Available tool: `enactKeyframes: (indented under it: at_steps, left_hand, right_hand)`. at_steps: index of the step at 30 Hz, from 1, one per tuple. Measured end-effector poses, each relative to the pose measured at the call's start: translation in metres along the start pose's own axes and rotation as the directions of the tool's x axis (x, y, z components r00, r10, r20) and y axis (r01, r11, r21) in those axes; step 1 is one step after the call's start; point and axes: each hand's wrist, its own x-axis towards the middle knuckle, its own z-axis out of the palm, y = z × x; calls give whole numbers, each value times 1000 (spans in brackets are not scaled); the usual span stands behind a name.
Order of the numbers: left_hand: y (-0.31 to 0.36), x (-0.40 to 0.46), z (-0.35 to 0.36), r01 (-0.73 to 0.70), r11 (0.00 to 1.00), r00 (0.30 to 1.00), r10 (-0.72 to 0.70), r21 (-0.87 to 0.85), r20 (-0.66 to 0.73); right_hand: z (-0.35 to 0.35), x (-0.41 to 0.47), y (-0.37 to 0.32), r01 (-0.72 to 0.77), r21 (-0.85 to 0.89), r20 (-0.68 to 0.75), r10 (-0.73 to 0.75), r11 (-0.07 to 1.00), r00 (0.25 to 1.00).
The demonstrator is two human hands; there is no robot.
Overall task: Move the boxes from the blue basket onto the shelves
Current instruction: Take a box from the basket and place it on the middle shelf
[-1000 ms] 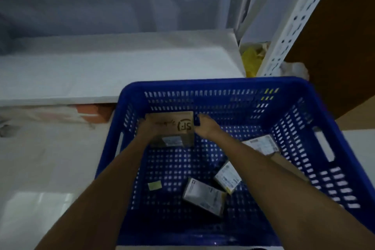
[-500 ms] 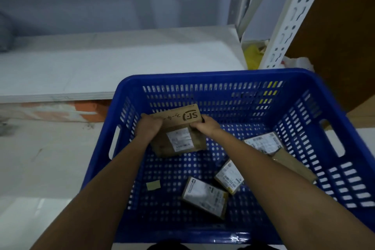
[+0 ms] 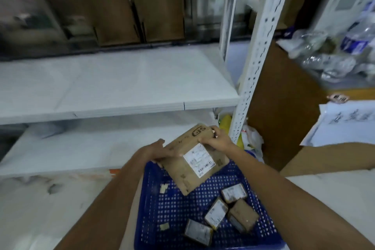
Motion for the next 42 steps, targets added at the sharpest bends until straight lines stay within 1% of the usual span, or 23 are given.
enactKeyframes:
  at_steps: [2,5,6,8,10,11,16,19,21,24,25,27,29,31,33,35,38,40,42]
  left_hand:
    - [37,-52,-34,-23,1000,998,23,-8,64]
    - [91,-127,-80,-19,1000,988,21,-17,151]
    - [111,-152,-96,-13,1000,984,11,5,180]
    - [147,-199,-126,-6,994,974,-20,112,226]
    - [180,-239,-153,-5,983,964,-44,185,261]
    - [196,-258,-166,4,984,964,-50,177,259]
    - [255,-334,-212,21,999,951,-9,-33,309]
    - [269,-361,-225,-19,981,956,73,-191,284]
    - [273,-375,-230,-52,941,952,147,-333,267]
    - [278,-392,-237,-110,881,950,230,-461,212]
    - [281,-399,-240,-132,856,950,253,-499,184]
    - [288,-417,-247,-187,811,943,307,-555,132]
    - [296,-435,-255,-253,764,923,374,-594,88]
    - [301,-453,-263,-304,711,898,436,-634,59]
    - [302,-466,-271,-341,651,877,480,-678,20]
    - [300,-478,-279,-371,582,862,505,-724,-35]
    - [292,-498,-285,-387,477,868,476,-789,-138]
    - [287,-511,-286,-406,405,884,401,-820,-240]
    - [285,-524,-282,-414,319,893,327,-853,-311]
  right_hand:
    - [-38,-31,-59,9,17,22,-9,1000,1000]
    - [-88,-73,-141,-3,32,69,1,999,998]
    - [-104,-85,-167,-9,31,100,6,999,995]
    - [-132,-107,-216,2,-3,166,-1,1000,986]
    - [-159,-125,-267,33,-40,176,-26,999,984]
    - [-172,-134,-292,55,-61,170,-44,997,984]
    - [-219,-161,-403,160,-224,205,-114,961,972]
    - [-231,-173,-444,243,-299,188,-193,923,963]
    - [-237,-182,-461,285,-311,143,-252,907,957]
    - [-252,-192,-480,355,-323,24,-367,877,930]
    - [-259,-197,-486,365,-291,-26,-389,884,921]
    - [-275,-210,-499,379,-174,-109,-400,909,910]
    - [-288,-222,-511,376,-80,-133,-384,923,914]
    - [-296,-239,-523,325,-12,-113,-324,946,939]
    - [-300,-258,-531,274,76,-50,-271,959,961]
    - [-296,-276,-535,242,225,4,-249,944,968]
    - [-272,-295,-537,161,454,48,-204,876,978]
    - [-246,-305,-538,104,549,98,-188,829,977]
    - [-218,-313,-544,62,613,154,-197,787,968]
